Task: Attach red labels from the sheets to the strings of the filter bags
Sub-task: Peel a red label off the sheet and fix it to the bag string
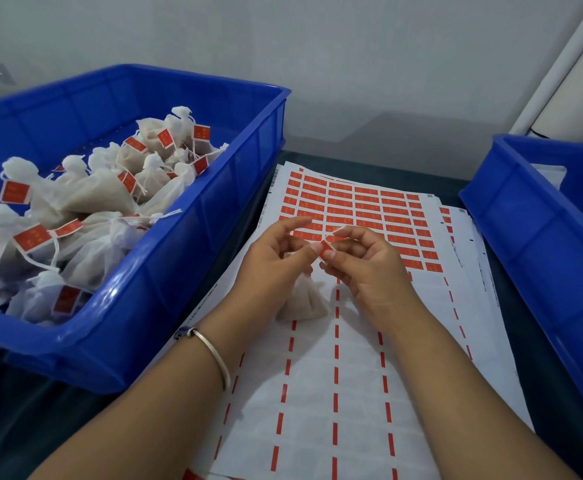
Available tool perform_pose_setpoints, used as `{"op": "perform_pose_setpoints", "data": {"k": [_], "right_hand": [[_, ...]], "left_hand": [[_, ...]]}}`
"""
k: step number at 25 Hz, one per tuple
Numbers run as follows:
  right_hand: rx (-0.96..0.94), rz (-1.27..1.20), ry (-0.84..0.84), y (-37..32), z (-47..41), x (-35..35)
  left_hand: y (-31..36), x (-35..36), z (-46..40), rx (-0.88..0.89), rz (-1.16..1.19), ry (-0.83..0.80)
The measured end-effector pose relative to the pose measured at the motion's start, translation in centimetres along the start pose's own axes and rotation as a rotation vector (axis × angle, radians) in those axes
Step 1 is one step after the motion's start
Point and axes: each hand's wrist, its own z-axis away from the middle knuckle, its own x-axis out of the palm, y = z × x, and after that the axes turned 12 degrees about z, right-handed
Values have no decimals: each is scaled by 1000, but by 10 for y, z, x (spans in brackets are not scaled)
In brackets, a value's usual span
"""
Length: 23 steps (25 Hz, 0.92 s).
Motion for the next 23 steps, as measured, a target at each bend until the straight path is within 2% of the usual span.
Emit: {"op": "perform_pose_setpoints", "data": {"k": [4, 10, 18, 23], "right_hand": [[-34, 25, -20, 2, 2, 4], [-18, 3, 43, 8, -1, 3], [91, -170, 80, 16, 1, -4], [66, -93, 25, 16, 4, -3]], "left_hand": [[-2, -1, 0, -15, -5, 20], [0, 0, 1, -69, 9, -17], [-4, 3, 3, -84, -227, -34], [-4, 0, 2, -82, -224, 0]]}}
